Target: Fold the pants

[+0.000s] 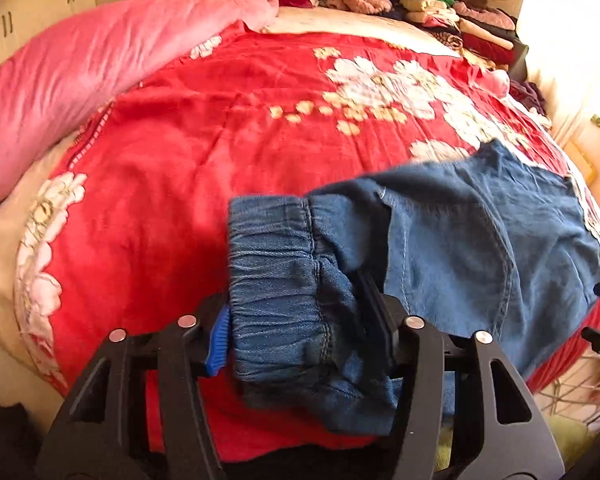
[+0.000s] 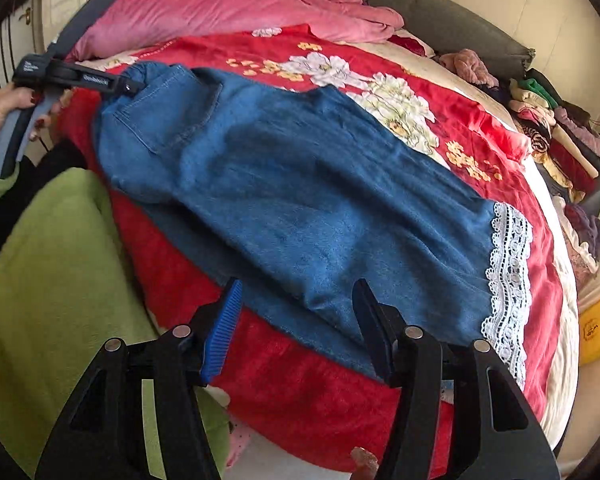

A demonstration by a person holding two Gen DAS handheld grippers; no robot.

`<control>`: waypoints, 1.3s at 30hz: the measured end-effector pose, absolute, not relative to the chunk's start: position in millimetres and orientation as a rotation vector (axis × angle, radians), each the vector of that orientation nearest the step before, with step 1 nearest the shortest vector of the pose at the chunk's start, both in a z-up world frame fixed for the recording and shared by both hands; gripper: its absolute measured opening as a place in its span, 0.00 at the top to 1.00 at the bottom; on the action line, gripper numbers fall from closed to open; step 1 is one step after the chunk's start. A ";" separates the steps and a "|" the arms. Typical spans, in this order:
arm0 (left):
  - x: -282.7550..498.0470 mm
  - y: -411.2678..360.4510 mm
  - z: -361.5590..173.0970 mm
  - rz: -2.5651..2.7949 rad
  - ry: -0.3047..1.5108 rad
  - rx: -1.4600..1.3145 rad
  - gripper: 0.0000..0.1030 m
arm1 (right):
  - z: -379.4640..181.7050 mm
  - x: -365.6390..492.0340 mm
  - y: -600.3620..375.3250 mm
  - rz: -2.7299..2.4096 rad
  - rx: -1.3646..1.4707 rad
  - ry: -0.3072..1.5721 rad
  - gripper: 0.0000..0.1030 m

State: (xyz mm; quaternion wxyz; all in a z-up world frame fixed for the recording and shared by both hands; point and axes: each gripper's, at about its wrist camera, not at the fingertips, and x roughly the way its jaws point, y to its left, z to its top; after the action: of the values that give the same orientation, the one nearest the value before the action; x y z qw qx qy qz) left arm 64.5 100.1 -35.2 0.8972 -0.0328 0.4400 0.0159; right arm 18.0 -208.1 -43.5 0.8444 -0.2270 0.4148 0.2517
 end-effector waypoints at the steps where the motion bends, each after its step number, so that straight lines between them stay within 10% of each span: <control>1: 64.6 105.5 -31.9 0.027 0.901 -0.089 0.67 | -48.9 22.6 -208.8 0.521 -0.488 0.898 0.79; 2: 64.7 110.4 -28.4 0.020 0.893 -0.117 0.67 | -54.0 26.4 -210.5 0.504 -0.491 0.924 0.94; 19: 32.0 98.9 6.1 0.042 0.794 -0.077 0.53 | -32.4 13.7 -247.1 0.647 -0.302 0.965 0.93; 26: 36.4 16.8 1.2 -0.156 0.820 0.063 0.44 | -21.3 41.5 -287.7 0.446 -0.158 0.939 0.71; 39: 46.2 75.0 -35.5 0.044 0.921 0.082 0.35 | -35.6 47.1 -326.6 0.387 -0.062 1.012 0.64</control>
State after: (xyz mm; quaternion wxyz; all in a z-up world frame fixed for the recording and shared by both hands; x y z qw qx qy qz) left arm 46.2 75.0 -35.5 0.8949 0.0394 0.4440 0.0211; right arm 47.1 -326.6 -35.6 0.8564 -0.0296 0.4814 0.1844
